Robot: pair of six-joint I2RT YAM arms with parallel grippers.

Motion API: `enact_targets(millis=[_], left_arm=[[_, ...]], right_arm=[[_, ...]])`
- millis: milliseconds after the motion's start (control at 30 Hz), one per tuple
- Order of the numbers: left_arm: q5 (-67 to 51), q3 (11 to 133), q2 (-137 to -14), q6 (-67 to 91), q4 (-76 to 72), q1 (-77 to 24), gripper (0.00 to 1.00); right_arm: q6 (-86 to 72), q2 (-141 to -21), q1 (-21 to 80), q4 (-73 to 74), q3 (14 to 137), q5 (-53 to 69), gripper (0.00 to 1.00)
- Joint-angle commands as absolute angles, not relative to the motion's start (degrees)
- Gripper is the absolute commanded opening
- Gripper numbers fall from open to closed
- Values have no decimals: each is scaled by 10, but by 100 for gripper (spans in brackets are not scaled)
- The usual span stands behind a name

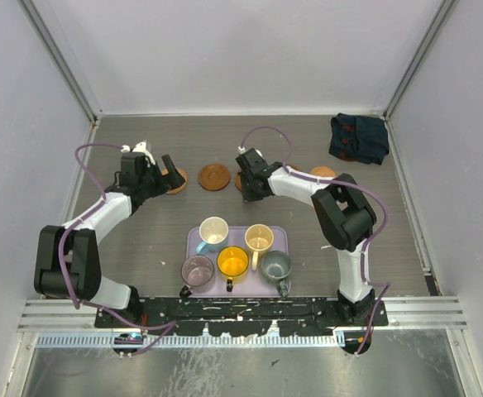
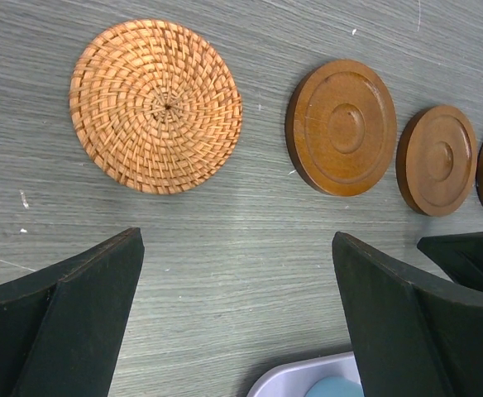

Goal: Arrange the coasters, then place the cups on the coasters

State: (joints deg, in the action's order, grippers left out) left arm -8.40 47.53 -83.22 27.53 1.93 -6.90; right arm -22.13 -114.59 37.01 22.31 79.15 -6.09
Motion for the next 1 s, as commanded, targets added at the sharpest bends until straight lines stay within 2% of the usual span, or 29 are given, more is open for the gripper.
enact_targets(millis=[0,433,967], left_arm=[[-84,475,-811,265,-9,-71,98],[-85,475,-811,265,-10,-71,98],[-86,476,-821,264,-11,-71,98]], right_arm=[[-233,-1153,373,203,813,-54,1],[-243,-1184,374,197,834,-70,1],[-246,-1191,373,205,846,-148,1]])
